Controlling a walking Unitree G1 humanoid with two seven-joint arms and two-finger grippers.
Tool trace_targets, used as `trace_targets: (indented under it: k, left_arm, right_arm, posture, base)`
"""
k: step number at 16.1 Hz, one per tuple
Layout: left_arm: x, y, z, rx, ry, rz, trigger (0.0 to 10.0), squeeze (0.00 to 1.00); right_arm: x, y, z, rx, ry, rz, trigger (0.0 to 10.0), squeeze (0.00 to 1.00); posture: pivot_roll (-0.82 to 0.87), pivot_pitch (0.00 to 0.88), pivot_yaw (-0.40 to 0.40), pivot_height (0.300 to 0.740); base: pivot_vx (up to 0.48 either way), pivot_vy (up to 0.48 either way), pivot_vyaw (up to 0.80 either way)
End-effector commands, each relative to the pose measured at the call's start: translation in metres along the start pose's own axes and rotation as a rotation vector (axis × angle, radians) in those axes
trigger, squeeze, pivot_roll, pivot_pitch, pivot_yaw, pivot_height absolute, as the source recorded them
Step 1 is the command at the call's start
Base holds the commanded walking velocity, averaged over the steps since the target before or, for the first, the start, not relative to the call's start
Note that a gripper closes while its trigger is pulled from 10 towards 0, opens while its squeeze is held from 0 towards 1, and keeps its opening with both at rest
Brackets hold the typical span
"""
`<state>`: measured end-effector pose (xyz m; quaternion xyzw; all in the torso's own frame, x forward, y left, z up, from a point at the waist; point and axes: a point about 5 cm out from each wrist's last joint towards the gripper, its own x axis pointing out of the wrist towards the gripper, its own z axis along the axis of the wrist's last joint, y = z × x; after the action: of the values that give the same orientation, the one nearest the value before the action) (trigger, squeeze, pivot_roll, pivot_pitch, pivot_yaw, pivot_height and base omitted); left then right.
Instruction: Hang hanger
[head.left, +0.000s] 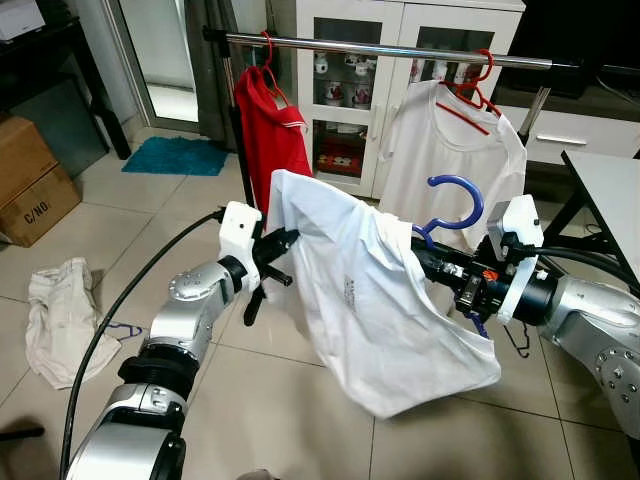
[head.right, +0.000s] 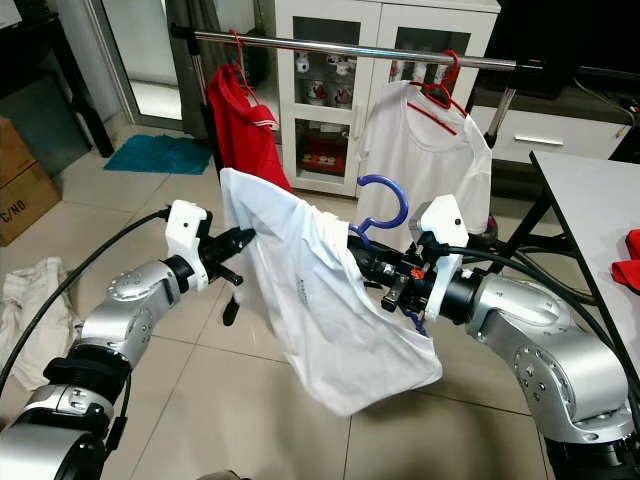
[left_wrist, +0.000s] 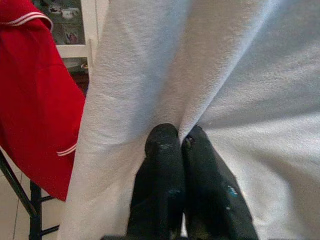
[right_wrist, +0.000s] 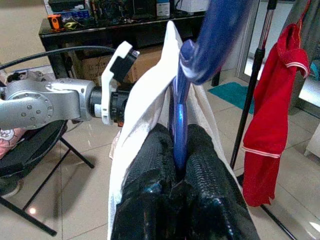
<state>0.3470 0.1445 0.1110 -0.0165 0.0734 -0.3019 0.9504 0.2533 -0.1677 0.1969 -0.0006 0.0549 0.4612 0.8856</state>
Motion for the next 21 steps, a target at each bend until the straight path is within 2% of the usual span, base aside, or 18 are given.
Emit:
trace_targets:
  k: [1,3,5,6,9,12,16,21]
  left_arm:
    - [0.001,0.003,0.010,0.007,-0.040,0.002,0.0,0.00]
    - [0.000,0.004,0.010,-0.001,-0.050,-0.006,0.0,0.00]
    - [-0.004,0.001,0.002,0.002,-0.028,-0.032,0.0,0.00]
    - [-0.009,-0.001,-0.011,0.026,0.026,-0.039,0.0,0.00]
    - [-0.021,0.002,-0.032,0.057,0.118,0.007,0.0,0.00]
    - [-0.032,0.006,-0.045,0.087,0.184,0.039,0.0,0.00]
    - [-0.035,0.001,-0.053,0.097,0.202,0.030,0.0,0.00]
    - [-0.041,-0.008,-0.069,0.105,0.261,0.017,0.0,0.00]
  right_arm:
    - [-0.002,0.002,0.008,-0.021,-0.025,0.005,10.0,0.00]
    - [-0.002,0.001,0.008,-0.022,-0.027,-0.004,10.0,0.00]
    - [0.002,-0.002,0.009,-0.023,-0.041,-0.040,10.0,0.00]
    - [0.005,-0.005,0.011,-0.020,-0.058,-0.068,10.0,0.00]
    - [0.011,-0.011,0.016,-0.015,-0.099,-0.123,10.0,0.00]
    - [0.014,-0.020,0.024,-0.016,-0.132,-0.177,10.0,0.00]
    - [0.015,-0.026,0.031,-0.017,-0.157,-0.202,10.0,0.00]
    - [0.016,-0.040,0.041,-0.019,-0.197,-0.294,10.0,0.00]
  posture:
    - [-0.03,0.000,0.040,0.740]
    - [-0.03,0.000,0.041,0.740]
    - [-0.03,0.000,0.041,0.740]
    - [-0.03,0.000,0.042,0.740]
    - [-0.03,0.000,0.042,0.740]
    - [-0.03,0.000,0.042,0.740]
    - [-0.03,0.000,0.021,0.740]
    - [-0.03,0.000,0.015,0.740]
  base:
    - [0.000,0.000,0.00]
    - [0.000,0.000,0.00]
    - [0.000,0.000,0.00]
    - [0.000,0.000,0.00]
    - [0.000,0.000,0.00]
    - [0.000,0.000,0.00]
    - [0.000,0.000,0.00]
    - [0.000,0.000,0.00]
